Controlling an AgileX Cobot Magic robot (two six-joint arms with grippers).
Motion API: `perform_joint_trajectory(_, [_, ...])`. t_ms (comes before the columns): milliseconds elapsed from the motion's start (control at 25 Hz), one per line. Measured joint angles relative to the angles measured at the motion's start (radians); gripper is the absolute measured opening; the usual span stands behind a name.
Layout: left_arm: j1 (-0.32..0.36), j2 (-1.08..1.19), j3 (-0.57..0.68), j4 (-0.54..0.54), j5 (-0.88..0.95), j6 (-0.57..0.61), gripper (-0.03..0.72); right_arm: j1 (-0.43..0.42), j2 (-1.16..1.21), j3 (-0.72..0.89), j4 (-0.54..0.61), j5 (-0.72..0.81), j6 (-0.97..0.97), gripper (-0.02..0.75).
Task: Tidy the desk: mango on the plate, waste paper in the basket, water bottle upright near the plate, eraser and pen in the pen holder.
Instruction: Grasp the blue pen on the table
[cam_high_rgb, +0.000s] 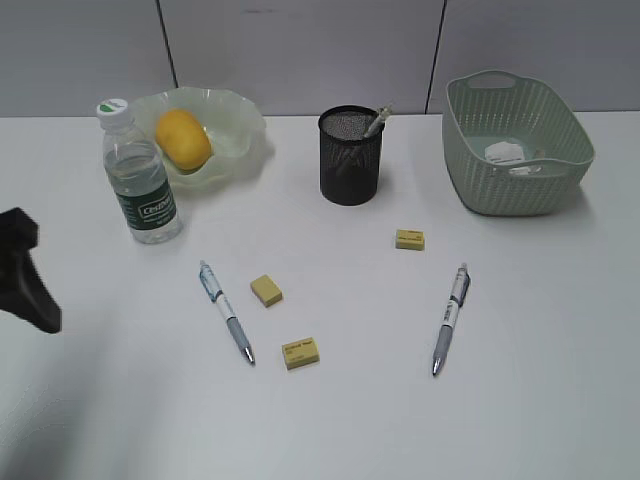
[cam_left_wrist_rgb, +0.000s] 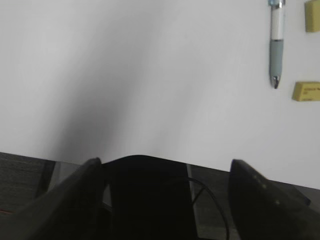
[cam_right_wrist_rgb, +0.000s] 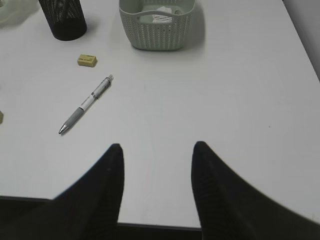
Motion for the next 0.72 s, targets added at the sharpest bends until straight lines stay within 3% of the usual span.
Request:
perform_joint_trajectory(280, [-0.13, 0.22, -0.108, -0.138, -0.16, -0.029, 0.589, 0.0, 0.0, 0.0, 0.0, 0.0, 0.0, 0.364])
perform_joint_trajectory(520, [-0.155, 0.36, -0.24, -0.267, -0.302, 0.04, 0.554, 0.0, 0.0, 0.0, 0.0, 0.0, 0.0, 0.364])
perform_joint_trajectory(720, [-0.185, 0.45, -0.263, -0.317, -0.388, 0.101, 0.519, 0.0, 0.0, 0.0, 0.0, -0.001, 0.0, 0.364])
